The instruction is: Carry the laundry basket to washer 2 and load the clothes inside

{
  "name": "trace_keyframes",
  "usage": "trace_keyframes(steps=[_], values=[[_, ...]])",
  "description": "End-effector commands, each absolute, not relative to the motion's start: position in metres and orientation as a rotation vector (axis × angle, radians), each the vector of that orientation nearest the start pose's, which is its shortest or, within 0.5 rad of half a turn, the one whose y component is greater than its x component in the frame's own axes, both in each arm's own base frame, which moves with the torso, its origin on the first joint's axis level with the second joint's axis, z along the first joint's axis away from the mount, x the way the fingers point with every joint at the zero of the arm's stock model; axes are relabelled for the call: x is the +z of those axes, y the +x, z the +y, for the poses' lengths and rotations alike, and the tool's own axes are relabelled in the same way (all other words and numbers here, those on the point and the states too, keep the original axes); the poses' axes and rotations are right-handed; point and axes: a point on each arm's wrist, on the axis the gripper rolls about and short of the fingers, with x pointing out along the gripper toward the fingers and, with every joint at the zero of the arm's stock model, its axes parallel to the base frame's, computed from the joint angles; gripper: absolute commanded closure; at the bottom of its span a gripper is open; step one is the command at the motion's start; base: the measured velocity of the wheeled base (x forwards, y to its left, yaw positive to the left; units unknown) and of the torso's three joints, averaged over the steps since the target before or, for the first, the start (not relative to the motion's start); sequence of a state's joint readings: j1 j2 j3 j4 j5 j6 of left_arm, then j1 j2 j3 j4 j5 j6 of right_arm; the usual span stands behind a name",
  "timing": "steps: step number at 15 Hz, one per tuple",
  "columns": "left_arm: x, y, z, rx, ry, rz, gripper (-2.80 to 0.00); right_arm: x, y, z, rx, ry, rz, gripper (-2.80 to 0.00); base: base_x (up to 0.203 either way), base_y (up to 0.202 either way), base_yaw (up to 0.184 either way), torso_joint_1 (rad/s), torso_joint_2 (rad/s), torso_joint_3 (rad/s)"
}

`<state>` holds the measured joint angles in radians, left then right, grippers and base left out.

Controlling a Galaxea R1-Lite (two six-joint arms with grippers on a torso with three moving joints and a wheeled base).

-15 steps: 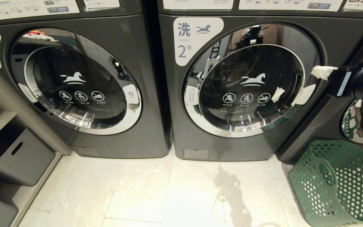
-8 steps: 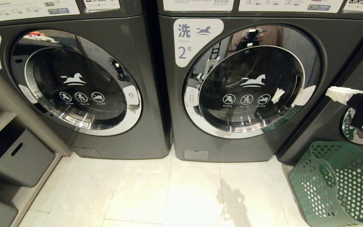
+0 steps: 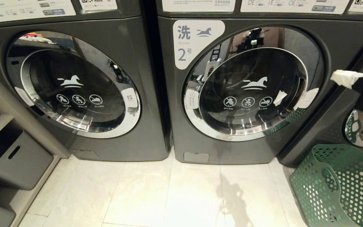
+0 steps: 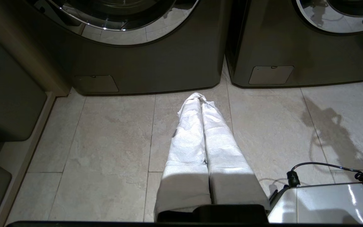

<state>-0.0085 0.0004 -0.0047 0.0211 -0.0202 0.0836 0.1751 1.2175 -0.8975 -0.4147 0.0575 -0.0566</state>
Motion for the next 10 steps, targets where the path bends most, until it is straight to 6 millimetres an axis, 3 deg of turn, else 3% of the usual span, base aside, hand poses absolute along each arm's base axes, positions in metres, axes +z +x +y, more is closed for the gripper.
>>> trace_keyframes(steps=[1, 6, 10], values=[[0.075, -0.023, 0.000, -0.028, 0.083, 0.016, 0.00, 0.324, 0.207, 0.036, 0.174, -0.047, -0.130, 0.00, 0.000, 0.000, 0.000, 0.000, 0.00, 0.000], [0.075, -0.023, 0.000, -0.028, 0.083, 0.016, 0.00, 0.348, 0.270, 0.031, 0.005, -0.039, -0.170, 0.00, 0.000, 0.000, 0.000, 0.000, 0.00, 0.000], [0.075, -0.023, 0.000, -0.027, 0.068, 0.016, 0.00, 0.357, 0.290, 0.029, -0.027, -0.034, -0.202, 0.00, 0.000, 0.000, 0.000, 0.000, 0.00, 0.000]])
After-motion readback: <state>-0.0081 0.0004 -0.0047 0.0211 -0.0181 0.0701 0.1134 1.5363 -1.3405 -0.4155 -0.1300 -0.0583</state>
